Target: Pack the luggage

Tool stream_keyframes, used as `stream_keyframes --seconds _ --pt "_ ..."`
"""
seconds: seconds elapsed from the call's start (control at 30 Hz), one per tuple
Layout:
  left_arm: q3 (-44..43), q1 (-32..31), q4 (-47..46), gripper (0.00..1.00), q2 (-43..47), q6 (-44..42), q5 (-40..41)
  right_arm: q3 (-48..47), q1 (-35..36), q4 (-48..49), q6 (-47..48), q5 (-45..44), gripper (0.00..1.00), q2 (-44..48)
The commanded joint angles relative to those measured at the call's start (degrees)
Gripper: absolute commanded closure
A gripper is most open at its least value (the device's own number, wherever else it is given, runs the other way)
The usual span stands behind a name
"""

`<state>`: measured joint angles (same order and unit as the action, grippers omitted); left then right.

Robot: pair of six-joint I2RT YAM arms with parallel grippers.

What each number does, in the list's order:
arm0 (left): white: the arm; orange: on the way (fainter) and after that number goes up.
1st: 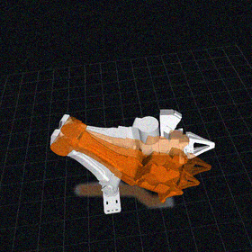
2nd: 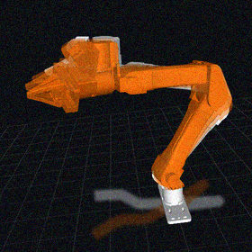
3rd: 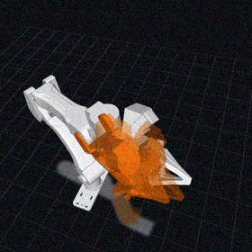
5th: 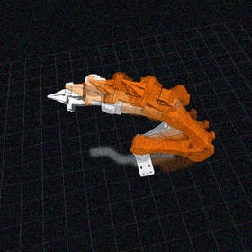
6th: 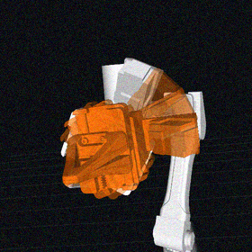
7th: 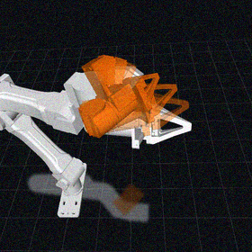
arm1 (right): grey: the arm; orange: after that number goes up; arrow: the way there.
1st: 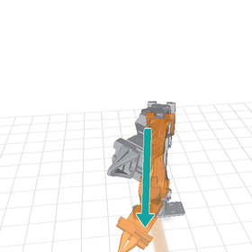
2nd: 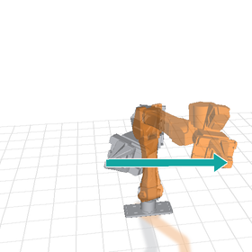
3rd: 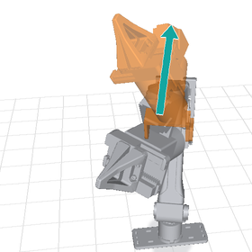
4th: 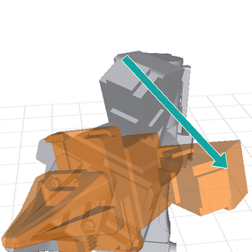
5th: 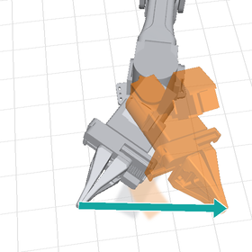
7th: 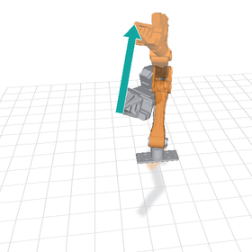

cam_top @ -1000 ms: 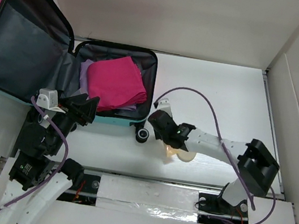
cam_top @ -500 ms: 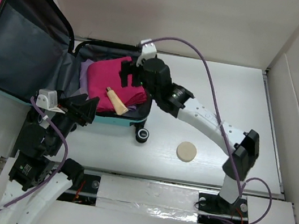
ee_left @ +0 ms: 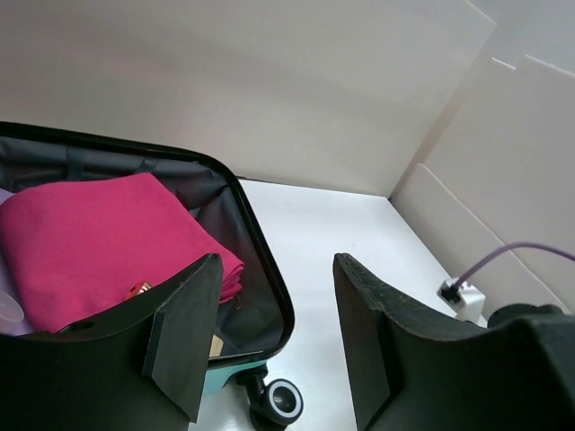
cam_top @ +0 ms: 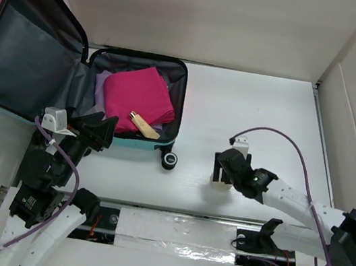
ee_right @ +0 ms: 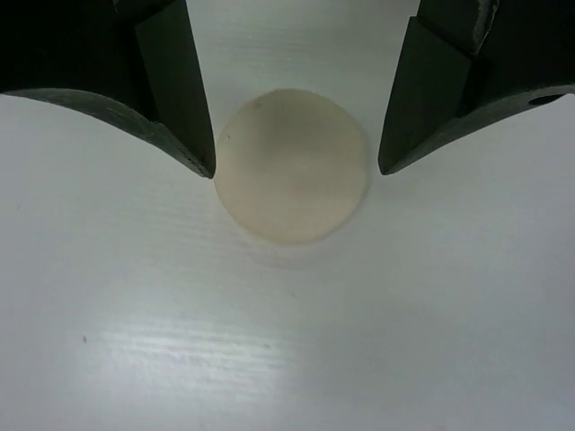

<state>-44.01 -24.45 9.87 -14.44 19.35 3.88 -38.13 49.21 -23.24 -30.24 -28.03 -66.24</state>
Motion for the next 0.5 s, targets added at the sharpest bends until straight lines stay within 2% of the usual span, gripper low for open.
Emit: stream_keyframes --seconds 0.0,0.13,0.27,0.4,0.47 --pt "-0.3 -0.4 -3.1 0.5 0.6 -0.4 -1.2 2.4 0.5 -3.6 -10.1 -2.4 0.21 3.2" --pt "-0.2 -0.4 -3.1 0.51 1.0 -0.4 -1.1 3.5 -2.4 -3.6 -11.7 -1.4 0.22 0.9" --pt "-0.2 -0.4 -3.0 0.5 1.4 -0.4 -0.7 3.8 -6.0 1.4 -9.1 3.2 0.26 -3.0" --pt "-0.3 -0.4 -2.9 0.5 1.7 -0.5 -0.5 2.6 -8.4 3.6 -6.6 6.0 0.35 -4.7" --pt "-0.3 -0.4 -2.9 0.5 1.8 -0.5 -0.7 3.4 -11.1 6.4 -5.2 12.0 0.38 -5.2"
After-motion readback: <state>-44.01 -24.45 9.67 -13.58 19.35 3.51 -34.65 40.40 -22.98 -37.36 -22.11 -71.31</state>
